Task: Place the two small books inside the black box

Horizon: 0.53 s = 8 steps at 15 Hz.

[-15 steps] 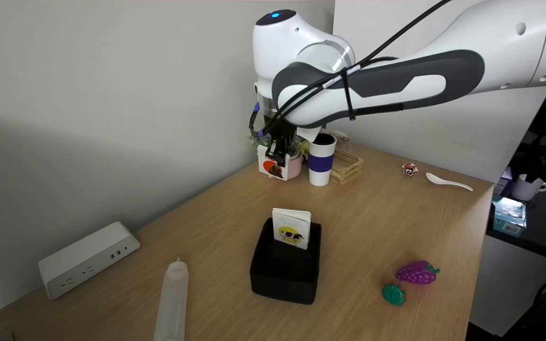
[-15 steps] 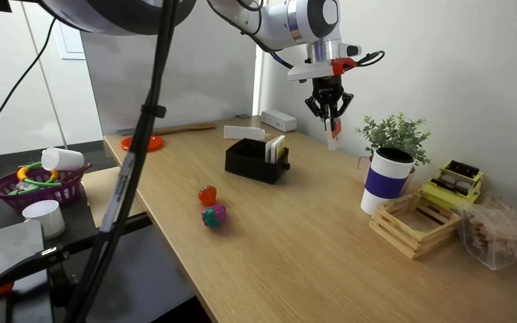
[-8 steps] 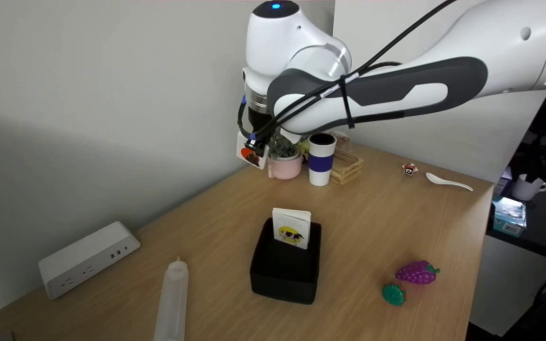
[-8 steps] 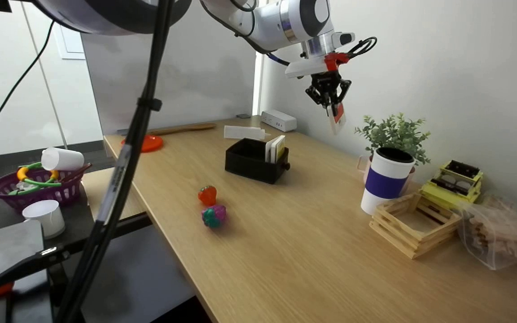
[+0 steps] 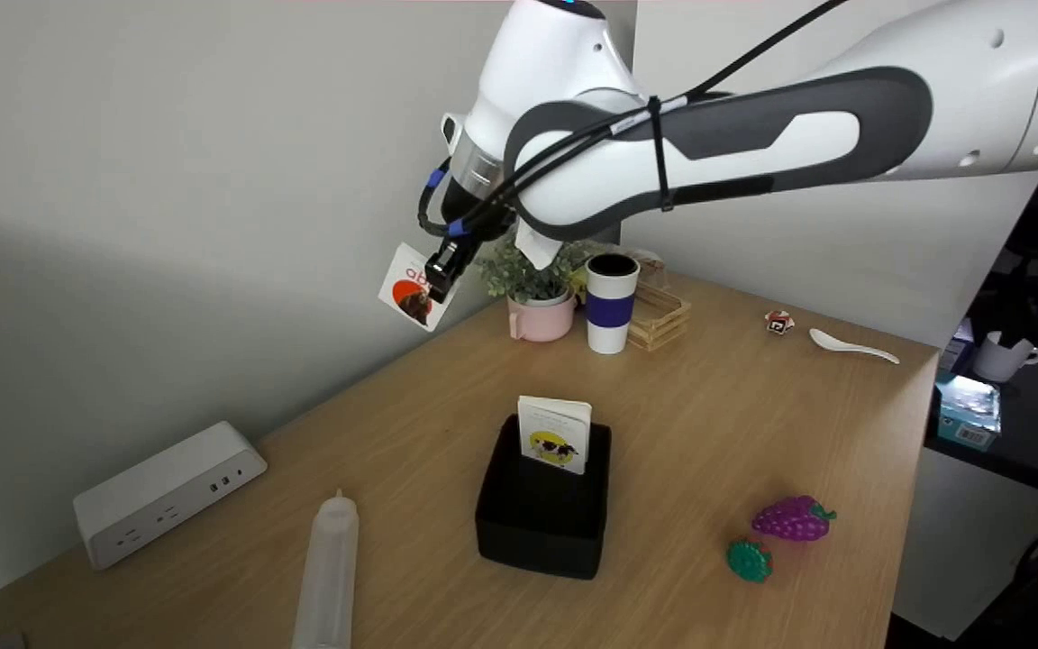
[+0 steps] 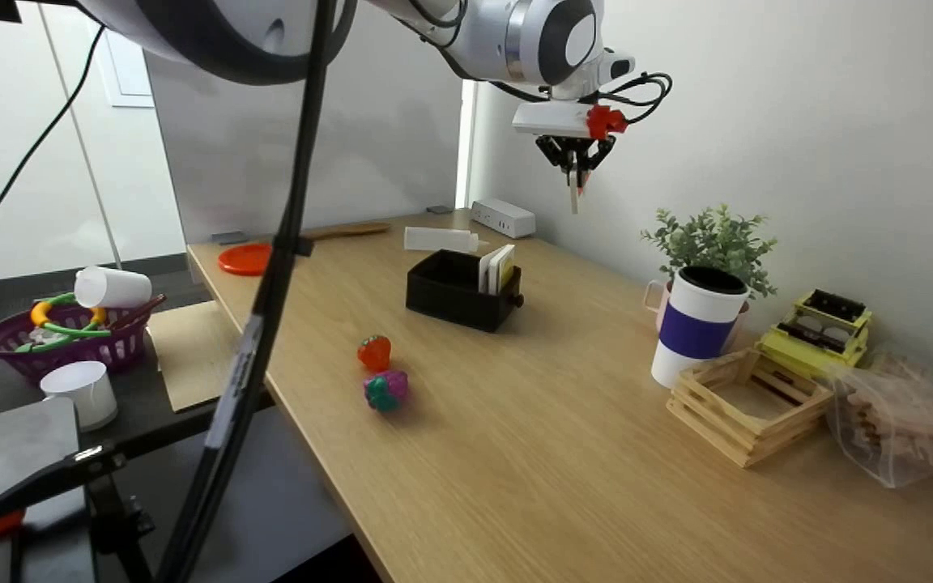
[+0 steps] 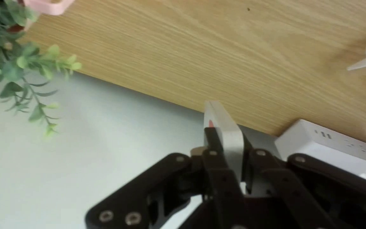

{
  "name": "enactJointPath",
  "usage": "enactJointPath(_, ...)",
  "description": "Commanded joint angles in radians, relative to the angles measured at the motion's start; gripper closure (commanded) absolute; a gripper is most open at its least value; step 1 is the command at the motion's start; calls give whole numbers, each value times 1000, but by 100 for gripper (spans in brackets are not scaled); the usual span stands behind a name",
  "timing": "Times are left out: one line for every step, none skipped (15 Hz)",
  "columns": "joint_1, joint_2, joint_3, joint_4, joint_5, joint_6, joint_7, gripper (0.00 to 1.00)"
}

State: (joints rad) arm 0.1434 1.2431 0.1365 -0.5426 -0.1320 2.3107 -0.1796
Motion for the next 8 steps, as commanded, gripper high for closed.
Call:
enactJointPath(-67, -32, 144, -61, 100, -24, -202, 96)
enactJointPath(-84, -34, 180, -69, 126, -43, -253, 96)
enactJointPath(-102, -37, 214, -79, 150, -63, -302, 96)
enactJointPath(-121, -40, 245, -89, 173, -90, -345, 96)
enactJointPath(-139, -42, 274, -96, 195, -125, -381, 96)
enactJointPath(-157, -45, 298, -104, 213, -166, -413, 96)
enactJointPath(-172, -50, 316, -111, 228, -216, -430, 96)
enactJointPath(-187, -54, 331, -117, 239, -269, -444, 96)
